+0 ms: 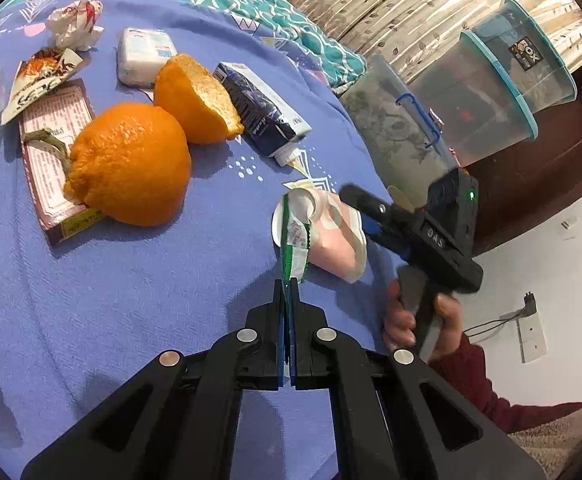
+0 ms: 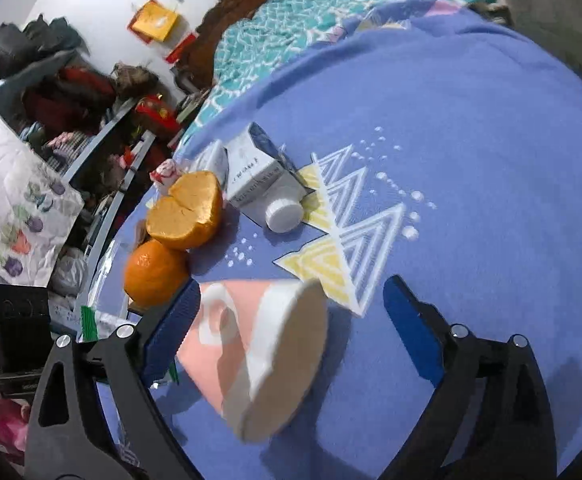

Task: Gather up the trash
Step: 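Grasp the pink paper cup with the right gripper, then carry the wrapper and cup to the wastebasket and release both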

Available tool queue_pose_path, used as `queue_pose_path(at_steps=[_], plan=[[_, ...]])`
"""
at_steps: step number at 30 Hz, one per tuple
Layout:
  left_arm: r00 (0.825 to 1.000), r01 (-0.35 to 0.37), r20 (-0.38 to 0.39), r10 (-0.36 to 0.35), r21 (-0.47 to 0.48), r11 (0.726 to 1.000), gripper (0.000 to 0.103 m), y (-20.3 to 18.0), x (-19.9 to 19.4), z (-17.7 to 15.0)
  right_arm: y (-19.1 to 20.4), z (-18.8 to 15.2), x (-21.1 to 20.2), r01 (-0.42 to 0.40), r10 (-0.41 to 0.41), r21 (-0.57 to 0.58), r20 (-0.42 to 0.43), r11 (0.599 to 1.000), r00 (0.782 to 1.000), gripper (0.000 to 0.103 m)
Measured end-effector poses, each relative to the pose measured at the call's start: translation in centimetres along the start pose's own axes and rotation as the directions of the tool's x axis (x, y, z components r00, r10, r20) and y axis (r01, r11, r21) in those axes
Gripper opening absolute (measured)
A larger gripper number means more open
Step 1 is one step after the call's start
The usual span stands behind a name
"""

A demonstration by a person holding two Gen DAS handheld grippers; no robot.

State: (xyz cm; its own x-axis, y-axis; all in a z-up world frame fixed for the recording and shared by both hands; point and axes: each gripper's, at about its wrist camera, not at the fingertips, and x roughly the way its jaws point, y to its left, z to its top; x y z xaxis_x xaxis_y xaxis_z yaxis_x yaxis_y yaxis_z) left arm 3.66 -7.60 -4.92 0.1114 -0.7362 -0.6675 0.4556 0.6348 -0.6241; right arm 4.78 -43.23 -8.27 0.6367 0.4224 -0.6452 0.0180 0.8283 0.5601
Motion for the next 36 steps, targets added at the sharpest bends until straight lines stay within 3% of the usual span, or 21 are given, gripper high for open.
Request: queue_pose_path(at_steps=[3,5,6,8,10,14,19,26,31,36], plan=[[1.000,-0.007,-0.015,0.007,0.006,1.000,0.001,-0.2,0.7,-0.1,1.3,-0.6,0.5,-0.027,0.023,-0.082,-0.047,0.996,0.999,0.093],[0.999,-0.016,-0.031,0.016,0.004,1.000,0.001,-0.2,1.3,-0.1,1.8,-1.4,0.5,-0.048,0.040,-0.107,-0.078,0.993,0.996,0.084],[0.999,-0.018,-0.039,0.018,0.002,1.000,0.001,-0.2,1.5,-0.1,1.9,-1.9,0.3,-0.053,0.043,-0.113,-0.093,0.992,0.995,0.070],[0.999,-0.019,-0.050,0.019,0.001,1.000,0.001,-0.2,2.2,0.0,1.4,-2.9,-0.7,-0.093,0.086,-0.077,-0.091,0.993,0.992,0.059],[0.998,-0.016,-0.058,0.016,0.007,1.000,0.001,-0.6,2.6,0.1,0.8,-3.4,-1.6,-0.119,0.115,-0.046,-0.078,0.992,0.990,0.039],[0.996,-0.011,-0.084,0.015,0.039,0.999,0.001,-2.0,3.9,0.5,-1.1,-4.6,-4.3,-0.166,0.167,0.042,-0.024,0.985,0.986,0.026],[0.992,-0.001,-0.125,0.014,0.104,0.995,0.001,-5.0,6.2,1.5,-3.1,-5.0,-8.3,-0.155,0.146,0.089,0.101,0.984,0.984,0.022],[0.978,0.044,-0.210,0.016,0.278,0.960,0.001,-13.8,13.4,4.7,-9.2,-5.0,-14.9,-0.089,0.035,0.187,0.279,0.978,0.960,0.022],[0.958,0.101,-0.285,0.021,0.405,0.909,0.001,-21.3,19.9,6.3,-14.7,-6.2,-21.2,-0.022,-0.104,0.296,0.403,0.955,0.909,0.022],[0.950,0.137,-0.310,0.035,0.514,0.847,0.002,-29.0,26.0,7.4,-20.2,-6.9,-26.4,0.053,-0.287,0.443,0.482,0.895,0.828,0.022]])
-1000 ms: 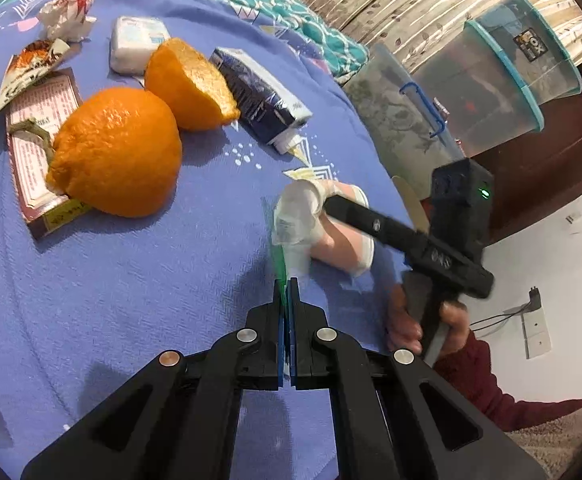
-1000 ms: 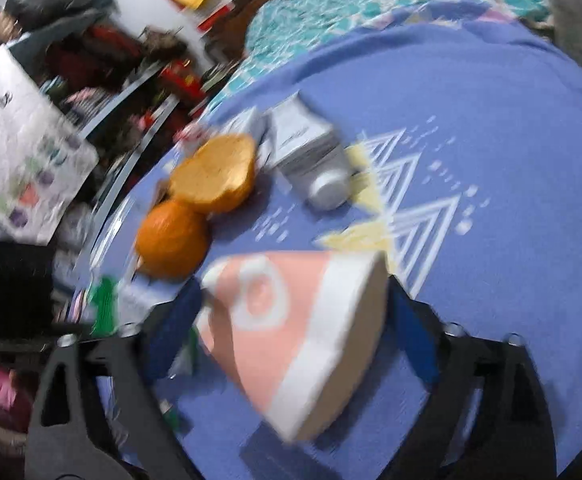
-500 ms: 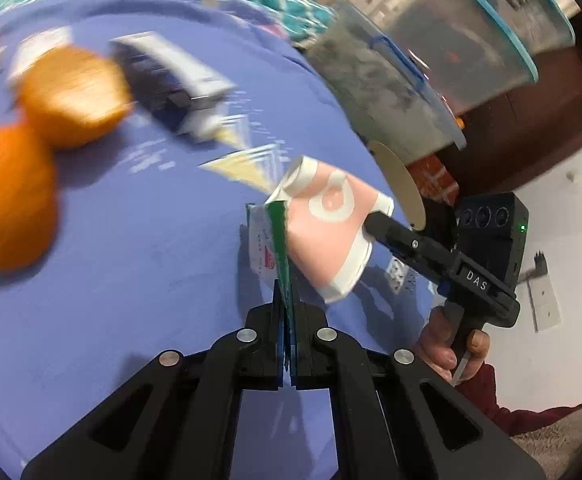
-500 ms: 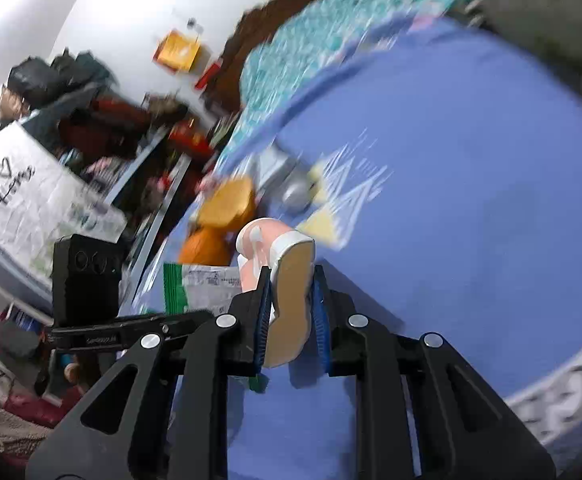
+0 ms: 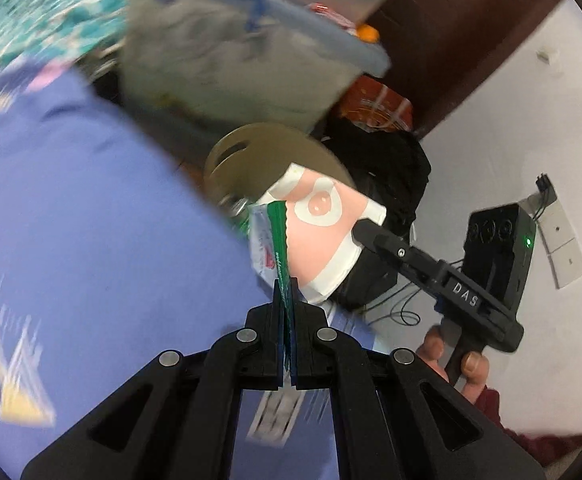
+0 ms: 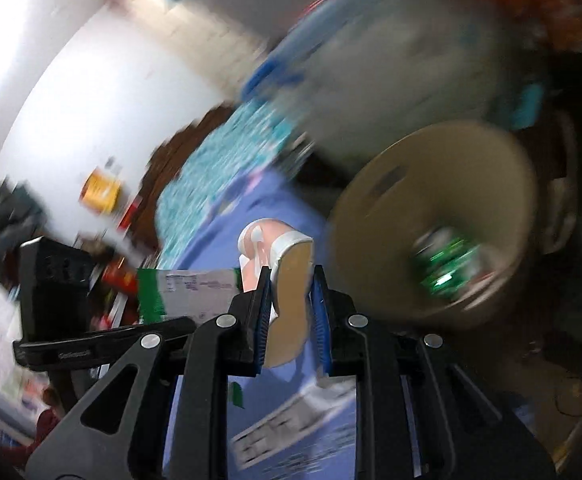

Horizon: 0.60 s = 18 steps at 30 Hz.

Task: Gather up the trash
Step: 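Carry the wrapper and cup to the wastebasket and release both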

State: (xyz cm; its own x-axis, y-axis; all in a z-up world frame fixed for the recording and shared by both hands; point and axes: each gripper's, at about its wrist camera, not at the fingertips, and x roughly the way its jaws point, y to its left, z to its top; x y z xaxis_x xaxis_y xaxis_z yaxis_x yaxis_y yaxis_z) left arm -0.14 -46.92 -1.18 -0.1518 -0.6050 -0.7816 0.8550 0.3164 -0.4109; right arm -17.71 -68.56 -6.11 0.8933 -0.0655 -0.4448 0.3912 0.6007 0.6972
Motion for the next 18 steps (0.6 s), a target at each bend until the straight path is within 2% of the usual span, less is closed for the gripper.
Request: queue_pose_path(at_steps=[2,3,4,5,7,9,13,16,18], plan=[[0.999,-0.030,0.011,0.030,0.020,0.999,0.004,-1.4,2.1,2.5,-1.6,1.2,0.1,0.072,-0.073,0.037,0.031,0.997,0.997,0.030],[0.999,-0.053,0.008,0.052,0.025,0.998,0.025,-1.8,3.1,3.4,-2.4,1.7,0.5,0.091,-0.093,0.063,0.030,0.994,0.995,0.037],[0.996,-0.091,0.000,0.091,0.025,0.996,0.061,-2.0,4.4,4.2,-3.2,2.1,0.9,0.102,-0.106,0.102,0.029,0.990,0.994,0.061],[0.992,-0.129,0.009,0.128,0.019,0.992,0.068,-2.0,5.1,4.7,-3.7,2.1,0.8,0.112,-0.118,0.129,0.043,0.985,0.992,0.072],[0.990,-0.142,-0.005,0.142,0.017,0.990,0.065,-1.7,6.0,4.6,-4.0,2.1,0.3,0.128,-0.138,0.133,0.067,0.983,0.988,0.072],[0.992,-0.123,-0.019,0.123,0.005,0.992,0.065,-1.2,5.9,4.3,-3.5,1.8,-0.3,0.135,-0.147,0.118,0.094,0.984,0.985,0.072],[0.993,-0.116,0.006,0.116,-0.022,0.993,0.065,0.9,2.8,1.1,-1.3,1.1,-0.8,0.113,-0.122,0.078,0.127,0.991,0.984,0.072],[0.992,-0.121,0.014,0.122,-0.056,0.991,0.065,2.6,0.3,-1.7,0.7,0.2,0.1,0.076,-0.078,0.023,0.104,0.997,0.991,0.072],[0.991,-0.126,0.023,0.129,-0.088,0.988,0.065,4.1,-2.0,-4.3,3.1,-0.7,1.3,0.035,-0.033,-0.025,0.060,0.999,0.998,0.072]])
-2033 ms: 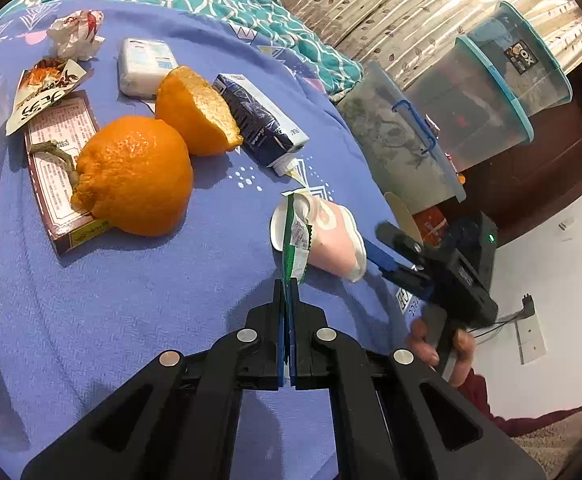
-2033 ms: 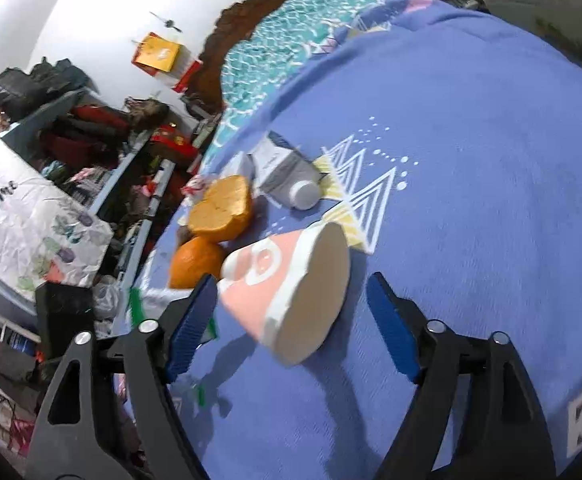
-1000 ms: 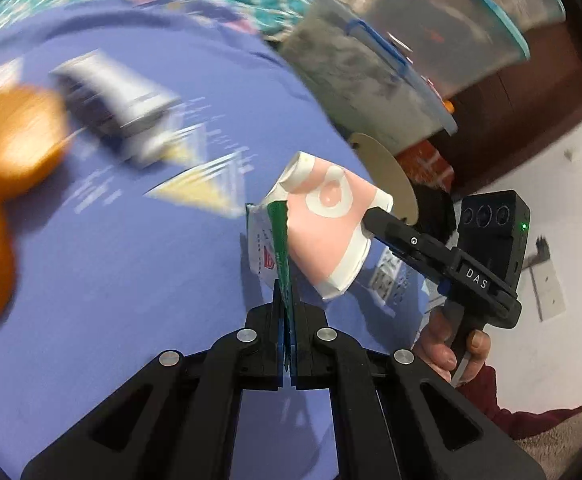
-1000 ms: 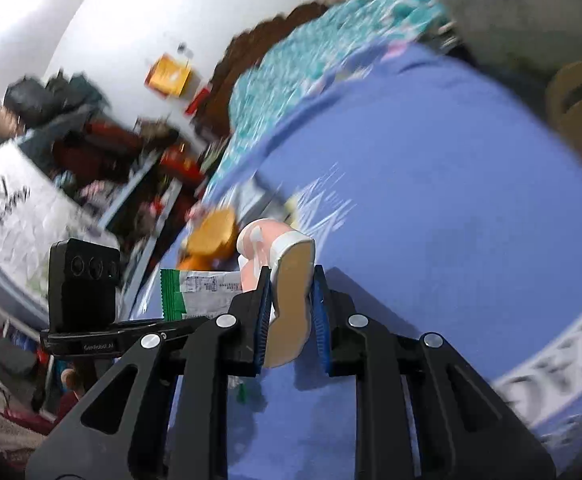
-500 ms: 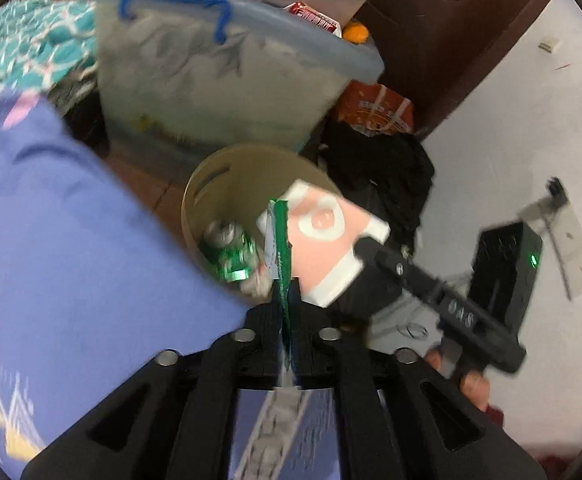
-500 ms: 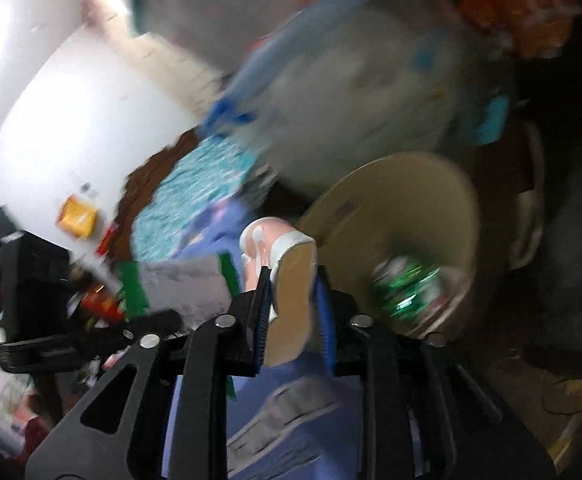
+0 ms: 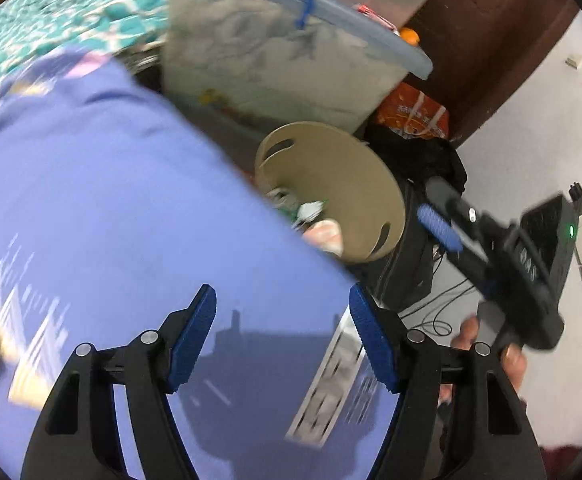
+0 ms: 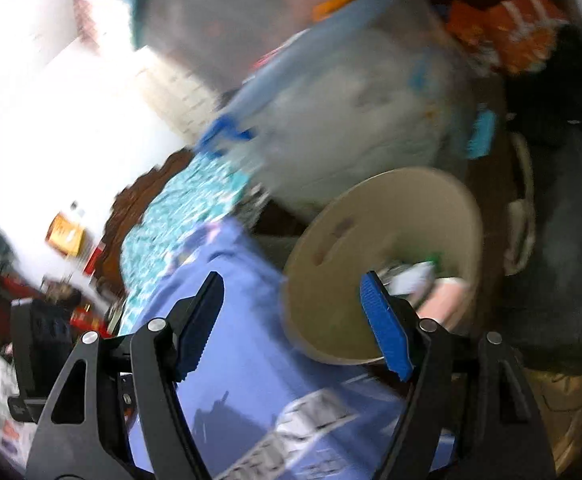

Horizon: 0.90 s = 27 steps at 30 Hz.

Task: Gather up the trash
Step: 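Grasp the clear water bottle with the left gripper while the right gripper grasps the orange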

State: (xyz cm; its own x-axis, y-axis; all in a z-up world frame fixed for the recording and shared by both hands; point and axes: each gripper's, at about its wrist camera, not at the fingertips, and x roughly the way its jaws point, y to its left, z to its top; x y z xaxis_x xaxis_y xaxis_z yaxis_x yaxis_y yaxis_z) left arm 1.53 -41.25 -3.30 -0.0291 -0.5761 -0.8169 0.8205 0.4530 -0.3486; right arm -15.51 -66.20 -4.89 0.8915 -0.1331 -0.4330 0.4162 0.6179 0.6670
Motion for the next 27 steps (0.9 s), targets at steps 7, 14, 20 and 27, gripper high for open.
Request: queue_pose_path(at_steps=[7,14,20,27], plan=[[0.993,-0.070,0.083,0.080,-0.119,0.990,0.066,6.7,-9.0,-9.1,7.9,-4.8,4.3,-0.136,0.116,-0.094,-0.189,0.986,0.975,0.071],[0.939,-0.189,0.217,0.268,-0.328,0.926,0.066,14.2,-20.3,-18.2,17.0,-12.3,8.4,-0.265,0.169,-0.188,-0.411,0.946,0.896,0.071],[0.814,-0.311,0.249,0.524,-0.575,0.757,0.074,19.8,-28.6,-24.8,25.2,-19.4,11.3,-0.378,0.171,-0.268,-0.568,0.886,0.805,0.080],[0.712,-0.471,0.117,0.692,-0.652,0.594,0.091,24.0,-28.9,-26.1,33.2,-26.4,15.2,-0.445,0.120,-0.360,-0.652,0.820,0.749,0.094]])
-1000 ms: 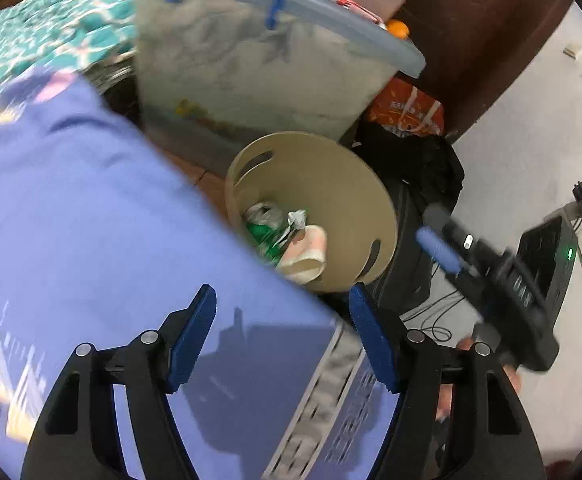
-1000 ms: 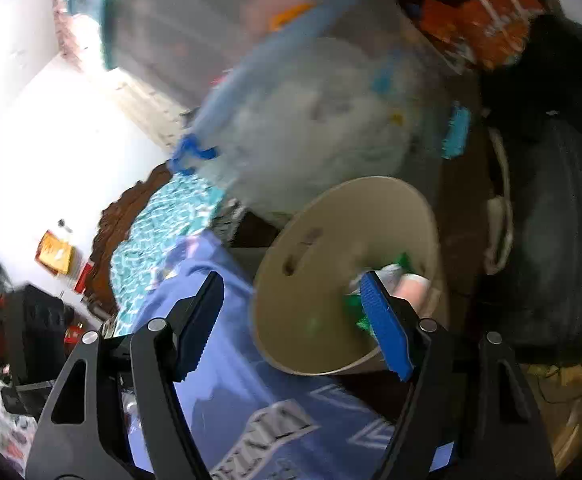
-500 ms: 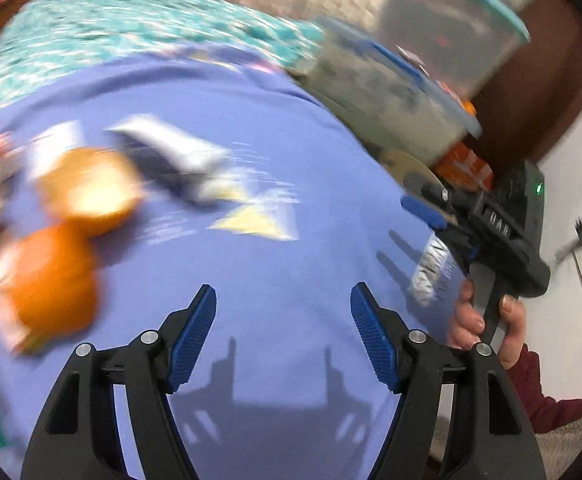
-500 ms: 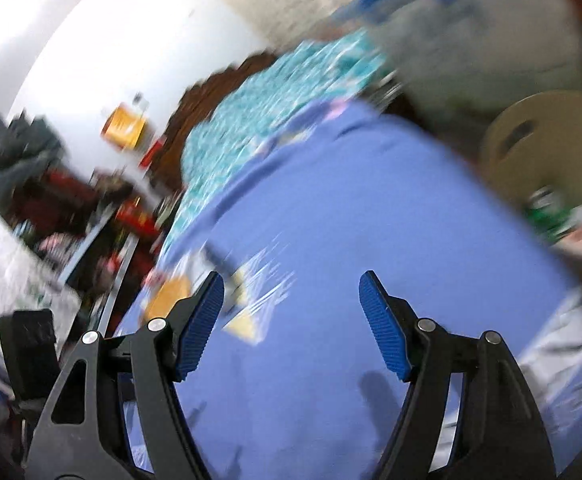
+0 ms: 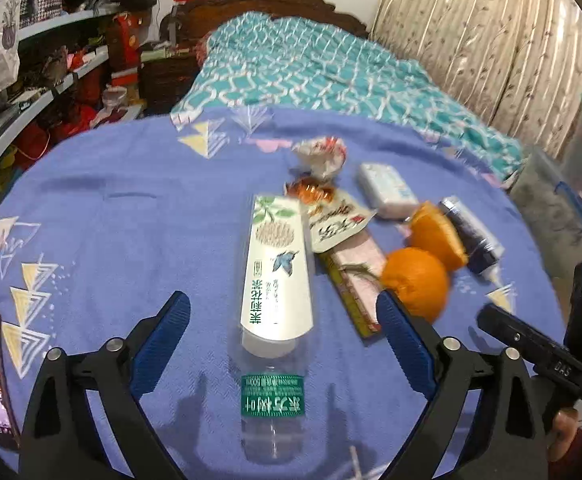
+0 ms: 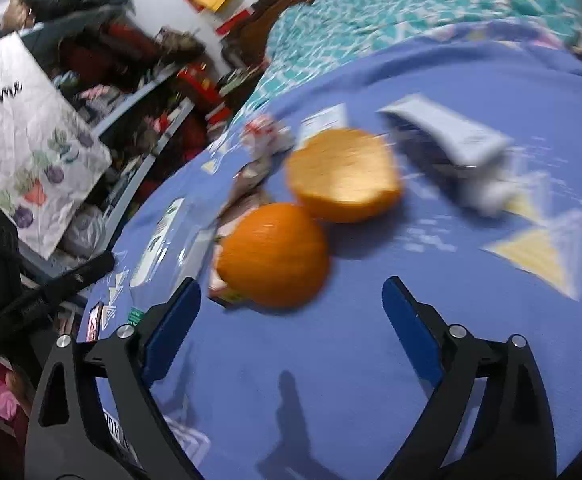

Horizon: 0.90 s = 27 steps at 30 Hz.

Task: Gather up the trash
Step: 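Grasp the clear water bottle with the left gripper while the right gripper grasps the orange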

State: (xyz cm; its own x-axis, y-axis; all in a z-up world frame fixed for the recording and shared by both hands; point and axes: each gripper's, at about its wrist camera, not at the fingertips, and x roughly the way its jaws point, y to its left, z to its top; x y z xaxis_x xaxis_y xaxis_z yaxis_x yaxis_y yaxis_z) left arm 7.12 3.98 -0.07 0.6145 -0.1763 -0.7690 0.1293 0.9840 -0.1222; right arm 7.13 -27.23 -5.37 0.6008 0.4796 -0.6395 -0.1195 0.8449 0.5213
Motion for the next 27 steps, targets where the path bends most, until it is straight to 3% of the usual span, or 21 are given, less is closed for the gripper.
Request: queue_pose_path(at_steps=[6,7,9,10,12,16,20,25,27], plan=[[0.996,-0.051,-0.071,0.054,0.046,0.998,0.088,-0.8,4.4,-1.1,1.3,1.8,5.3,0.087,-0.087,-0.001,-0.031,0.996,0.996,0.093],[0.994,-0.056,-0.088,0.060,0.043,0.998,0.075,-0.7,5.1,-1.3,1.2,1.6,5.5,0.092,-0.092,-0.009,-0.047,0.996,0.995,0.084],[0.991,-0.077,-0.103,0.081,0.048,0.996,0.059,0.0,5.4,-2.0,0.9,1.1,4.5,0.052,-0.053,-0.023,-0.049,0.998,0.997,0.072],[0.993,-0.058,-0.098,0.062,0.042,0.997,0.059,0.4,5.1,-2.3,1.0,0.7,4.2,0.030,-0.031,-0.029,-0.059,0.999,0.998,0.063],[0.994,-0.040,-0.100,0.043,0.033,0.999,0.058,1.1,4.5,-2.9,1.1,-0.7,2.4,0.042,-0.047,-0.078,-0.058,0.996,0.997,0.057],[0.992,0.061,-0.111,-0.057,0.034,0.998,0.058,2.1,2.3,-5.3,0.3,-4.4,-1.5,0.053,-0.061,-0.143,-0.048,0.988,0.997,0.052],[0.979,0.178,-0.118,-0.167,0.089,0.980,0.059,0.8,-0.3,-8.4,-2.0,-7.9,-5.8,0.150,-0.149,-0.123,0.019,0.981,0.989,0.052],[0.951,0.302,-0.118,-0.284,0.174,0.937,0.059,-3.1,-3.1,-11.3,-4.7,-9.3,-9.3,0.254,-0.248,-0.046,0.108,0.966,0.963,0.052],[0.939,0.343,-0.118,-0.324,0.211,0.916,0.059,-4.9,-3.3,-11.5,-5.4,-9.4,-9.6,0.274,-0.269,-0.029,0.107,0.961,0.957,0.052]])
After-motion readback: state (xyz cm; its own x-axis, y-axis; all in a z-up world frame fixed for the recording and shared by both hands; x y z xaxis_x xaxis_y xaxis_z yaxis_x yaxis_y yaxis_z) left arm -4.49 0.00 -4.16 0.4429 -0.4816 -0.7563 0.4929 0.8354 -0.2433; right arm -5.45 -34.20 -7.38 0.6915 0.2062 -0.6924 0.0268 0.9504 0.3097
